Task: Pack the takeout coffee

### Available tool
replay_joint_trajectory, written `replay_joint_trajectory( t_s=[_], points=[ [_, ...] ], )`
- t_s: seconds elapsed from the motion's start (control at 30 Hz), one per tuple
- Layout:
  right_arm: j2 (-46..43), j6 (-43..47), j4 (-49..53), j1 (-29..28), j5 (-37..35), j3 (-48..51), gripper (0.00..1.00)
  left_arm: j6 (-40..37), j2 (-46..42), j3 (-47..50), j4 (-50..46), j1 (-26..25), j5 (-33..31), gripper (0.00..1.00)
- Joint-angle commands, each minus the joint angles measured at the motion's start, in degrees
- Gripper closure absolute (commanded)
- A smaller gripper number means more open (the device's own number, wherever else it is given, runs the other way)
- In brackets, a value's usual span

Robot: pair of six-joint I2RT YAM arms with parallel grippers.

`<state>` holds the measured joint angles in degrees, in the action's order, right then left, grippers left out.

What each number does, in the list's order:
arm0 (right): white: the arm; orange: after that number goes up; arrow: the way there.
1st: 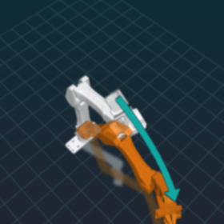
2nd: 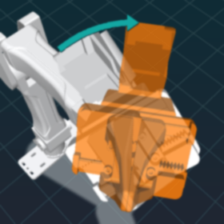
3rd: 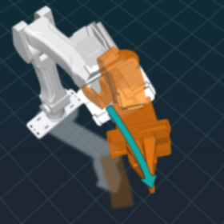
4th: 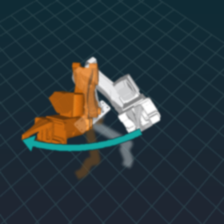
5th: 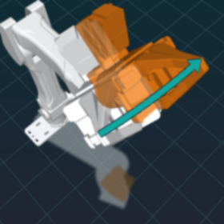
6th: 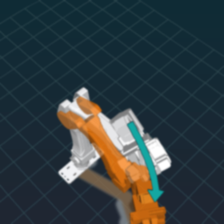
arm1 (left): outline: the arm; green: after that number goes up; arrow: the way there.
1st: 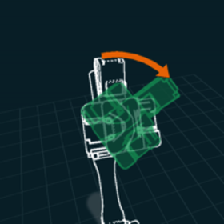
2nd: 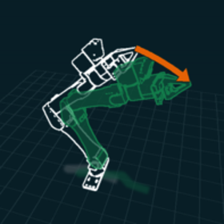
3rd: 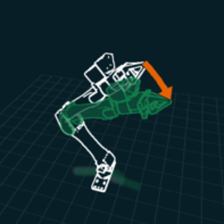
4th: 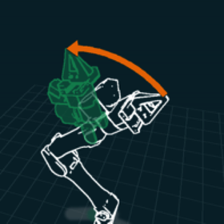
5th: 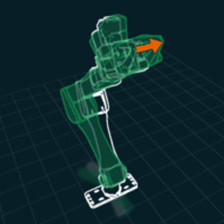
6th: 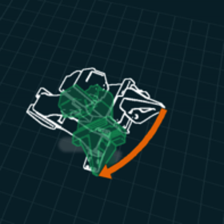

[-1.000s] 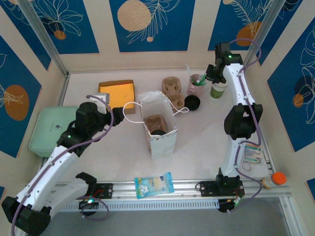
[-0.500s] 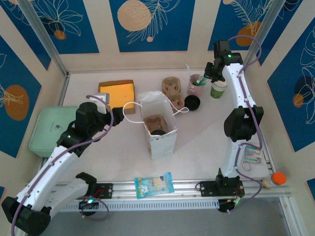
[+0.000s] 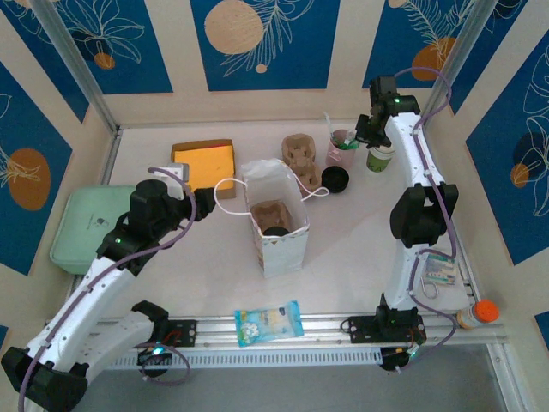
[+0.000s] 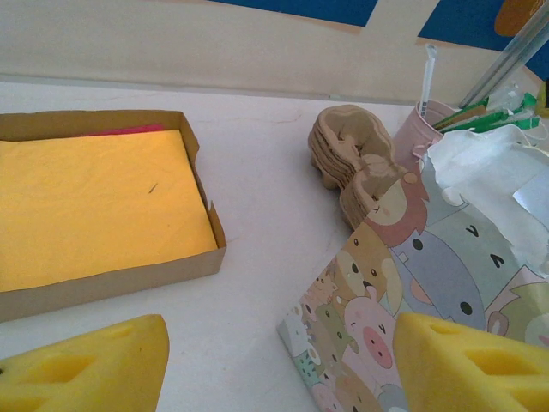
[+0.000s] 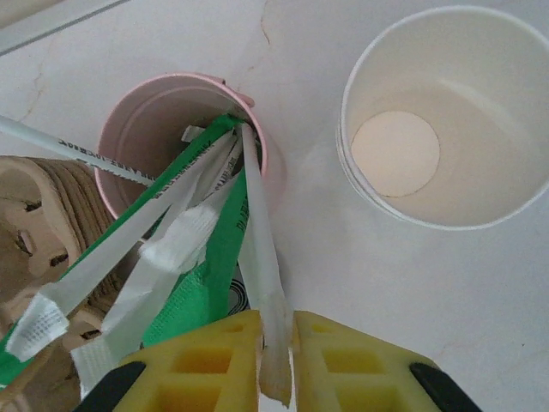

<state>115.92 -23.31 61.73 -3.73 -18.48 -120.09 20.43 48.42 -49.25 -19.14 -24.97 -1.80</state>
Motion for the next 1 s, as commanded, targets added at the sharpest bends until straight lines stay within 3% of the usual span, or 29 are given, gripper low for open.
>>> replay_joint_trajectory(
  t_s=[0.0,0.4,0.97],
  points=[
    [-3.0,0.6,-0.4,0.3,0.0,0.6,0.79,-1.4,-1.0,-1.1,-0.8,0.5,-0.9,0.30],
    [-4.5,1.2,-1.1,0.9,1.0,0.5,0.69,-1.3,-0.8,-1.4,-0.6,0.5,-0.9,0.30],
    [-1.3,1.3,-0.3,0.0,1.5,-2.3,0.75,-1.7,-0.3,-1.8,-0.5,0.5,-1.1,0.30]
  ],
)
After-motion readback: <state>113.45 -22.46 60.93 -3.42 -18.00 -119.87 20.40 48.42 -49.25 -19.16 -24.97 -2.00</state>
